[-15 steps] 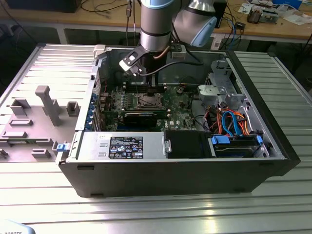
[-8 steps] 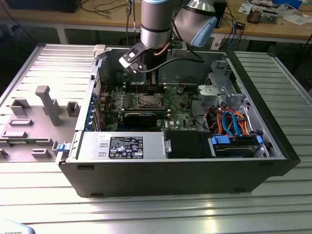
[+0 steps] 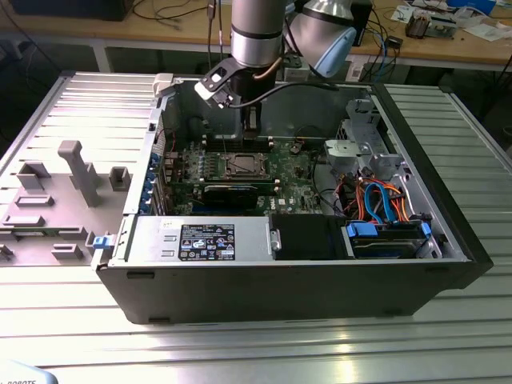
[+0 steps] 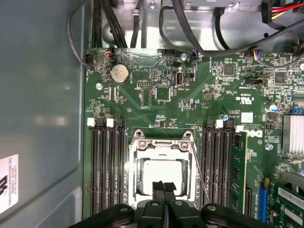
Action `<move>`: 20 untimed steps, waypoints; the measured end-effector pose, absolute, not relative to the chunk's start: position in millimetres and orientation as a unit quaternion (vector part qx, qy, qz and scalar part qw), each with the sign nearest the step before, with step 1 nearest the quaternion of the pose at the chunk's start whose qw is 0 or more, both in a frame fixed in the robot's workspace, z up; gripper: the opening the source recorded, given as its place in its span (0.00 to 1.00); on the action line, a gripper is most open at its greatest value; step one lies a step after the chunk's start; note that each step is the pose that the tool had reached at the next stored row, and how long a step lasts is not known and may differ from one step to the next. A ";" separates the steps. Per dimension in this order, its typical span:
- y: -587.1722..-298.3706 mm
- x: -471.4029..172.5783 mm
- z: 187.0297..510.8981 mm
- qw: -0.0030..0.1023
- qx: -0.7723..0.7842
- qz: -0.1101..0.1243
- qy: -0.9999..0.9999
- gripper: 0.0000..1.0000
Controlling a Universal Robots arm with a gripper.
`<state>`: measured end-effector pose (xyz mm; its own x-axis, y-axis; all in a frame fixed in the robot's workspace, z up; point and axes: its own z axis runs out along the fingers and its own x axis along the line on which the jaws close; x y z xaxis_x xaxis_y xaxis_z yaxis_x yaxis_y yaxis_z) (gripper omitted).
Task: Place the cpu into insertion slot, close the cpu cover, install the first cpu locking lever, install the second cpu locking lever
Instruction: 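Install the first cpu locking lever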
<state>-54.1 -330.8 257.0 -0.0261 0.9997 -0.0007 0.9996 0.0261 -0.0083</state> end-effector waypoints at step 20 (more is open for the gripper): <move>-330.9 -54.0 259.3 0.002 -0.596 0.003 -0.803 0.11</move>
